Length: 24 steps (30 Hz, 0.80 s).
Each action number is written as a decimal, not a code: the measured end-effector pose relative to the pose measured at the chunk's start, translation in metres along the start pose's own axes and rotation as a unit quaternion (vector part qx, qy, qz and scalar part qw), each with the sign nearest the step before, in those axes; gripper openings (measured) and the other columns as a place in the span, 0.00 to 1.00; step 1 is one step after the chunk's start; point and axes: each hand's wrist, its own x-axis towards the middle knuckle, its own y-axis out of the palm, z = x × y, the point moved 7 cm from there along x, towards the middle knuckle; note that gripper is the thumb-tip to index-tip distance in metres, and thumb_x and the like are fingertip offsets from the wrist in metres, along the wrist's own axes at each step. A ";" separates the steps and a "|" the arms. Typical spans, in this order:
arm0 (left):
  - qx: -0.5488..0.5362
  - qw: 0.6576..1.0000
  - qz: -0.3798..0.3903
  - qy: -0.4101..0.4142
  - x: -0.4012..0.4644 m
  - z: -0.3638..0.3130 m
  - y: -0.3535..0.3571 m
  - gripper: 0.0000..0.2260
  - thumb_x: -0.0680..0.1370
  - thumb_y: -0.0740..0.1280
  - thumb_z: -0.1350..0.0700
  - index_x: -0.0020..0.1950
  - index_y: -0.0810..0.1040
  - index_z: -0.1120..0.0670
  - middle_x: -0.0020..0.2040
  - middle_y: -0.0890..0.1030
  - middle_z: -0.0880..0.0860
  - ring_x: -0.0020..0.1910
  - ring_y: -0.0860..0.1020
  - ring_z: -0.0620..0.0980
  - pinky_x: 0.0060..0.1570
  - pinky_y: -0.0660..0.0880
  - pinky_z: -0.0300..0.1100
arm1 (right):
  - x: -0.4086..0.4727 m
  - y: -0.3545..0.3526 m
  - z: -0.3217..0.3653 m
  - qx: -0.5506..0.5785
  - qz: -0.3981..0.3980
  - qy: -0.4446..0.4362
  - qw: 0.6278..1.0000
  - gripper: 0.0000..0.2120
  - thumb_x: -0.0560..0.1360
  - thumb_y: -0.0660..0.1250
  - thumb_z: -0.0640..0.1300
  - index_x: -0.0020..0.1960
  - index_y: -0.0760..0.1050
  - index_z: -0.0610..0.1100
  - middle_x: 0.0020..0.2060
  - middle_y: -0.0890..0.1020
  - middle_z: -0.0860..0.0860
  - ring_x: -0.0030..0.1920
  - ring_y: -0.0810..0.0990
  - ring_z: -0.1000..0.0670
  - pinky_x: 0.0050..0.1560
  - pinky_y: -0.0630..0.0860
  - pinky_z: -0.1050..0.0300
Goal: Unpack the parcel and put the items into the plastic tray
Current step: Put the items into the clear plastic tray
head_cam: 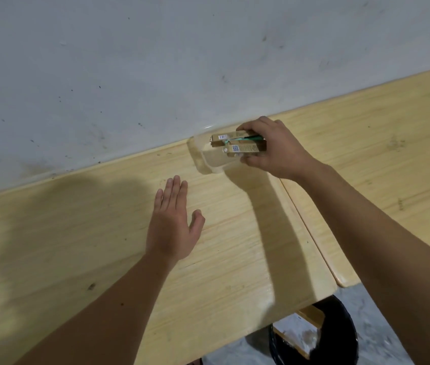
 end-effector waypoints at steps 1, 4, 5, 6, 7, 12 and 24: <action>0.000 1.000 0.004 -0.002 0.000 0.000 0.001 0.32 0.81 0.61 0.48 0.82 0.63 0.63 0.84 0.60 0.62 0.85 0.55 0.58 0.83 0.54 0.59 | 0.008 0.001 -0.002 -0.001 0.003 0.007 1.000 0.29 0.69 0.79 0.46 0.68 0.76 0.47 0.59 0.79 0.50 0.58 0.75 0.46 0.64 0.65 0.56; 0.001 1.000 0.018 -0.009 0.002 0.000 0.001 0.33 0.81 0.61 0.48 0.82 0.62 0.63 0.85 0.59 0.61 0.86 0.53 0.56 0.83 0.52 0.58 | 0.029 0.009 -0.006 -0.002 0.018 0.017 1.000 0.27 0.69 0.78 0.47 0.67 0.77 0.48 0.58 0.79 0.50 0.59 0.75 0.43 0.66 0.68 0.52; 0.000 1.000 0.022 -0.013 0.002 0.000 0.001 0.33 0.81 0.61 0.48 0.82 0.62 0.63 0.85 0.58 0.61 0.86 0.52 0.55 0.84 0.51 0.57 | 0.035 0.012 -0.006 -0.003 0.023 0.018 1.000 0.27 0.69 0.78 0.46 0.67 0.77 0.48 0.58 0.79 0.50 0.58 0.74 0.44 0.65 0.67 0.54; -0.002 1.000 0.025 -0.016 0.003 0.000 0.001 0.33 0.81 0.62 0.48 0.82 0.61 0.62 0.85 0.58 0.61 0.86 0.52 0.55 0.84 0.51 0.57 | 0.040 0.016 -0.006 -0.007 0.026 0.019 0.999 0.27 0.70 0.77 0.46 0.68 0.77 0.48 0.59 0.79 0.50 0.57 0.73 0.46 0.64 0.66 0.56; -0.003 0.999 0.027 -0.018 0.003 0.000 0.001 0.33 0.81 0.62 0.48 0.83 0.61 0.62 0.85 0.58 0.60 0.86 0.51 0.55 0.84 0.50 0.56 | 0.045 0.019 -0.005 -0.016 0.032 0.017 0.999 0.27 0.71 0.77 0.47 0.68 0.77 0.47 0.59 0.78 0.50 0.56 0.72 0.47 0.63 0.63 0.58; -0.008 0.999 0.040 -0.027 0.003 -0.001 -0.001 0.33 0.82 0.61 0.47 0.83 0.59 0.61 0.86 0.56 0.59 0.86 0.50 0.53 0.84 0.50 0.55 | 0.054 0.036 -0.016 -0.034 0.091 0.056 0.994 0.33 0.64 0.83 0.55 0.66 0.79 0.48 0.59 0.81 0.49 0.59 0.77 0.45 0.64 0.73 0.52; -0.008 0.999 0.040 -0.032 0.003 -0.002 -0.002 0.33 0.81 0.60 0.47 0.83 0.60 0.60 0.85 0.57 0.59 0.86 0.50 0.53 0.84 0.50 0.55 | 0.046 0.032 -0.014 0.005 0.068 0.054 0.996 0.33 0.64 0.84 0.53 0.65 0.81 0.45 0.61 0.80 0.48 0.60 0.79 0.47 0.60 0.73 0.57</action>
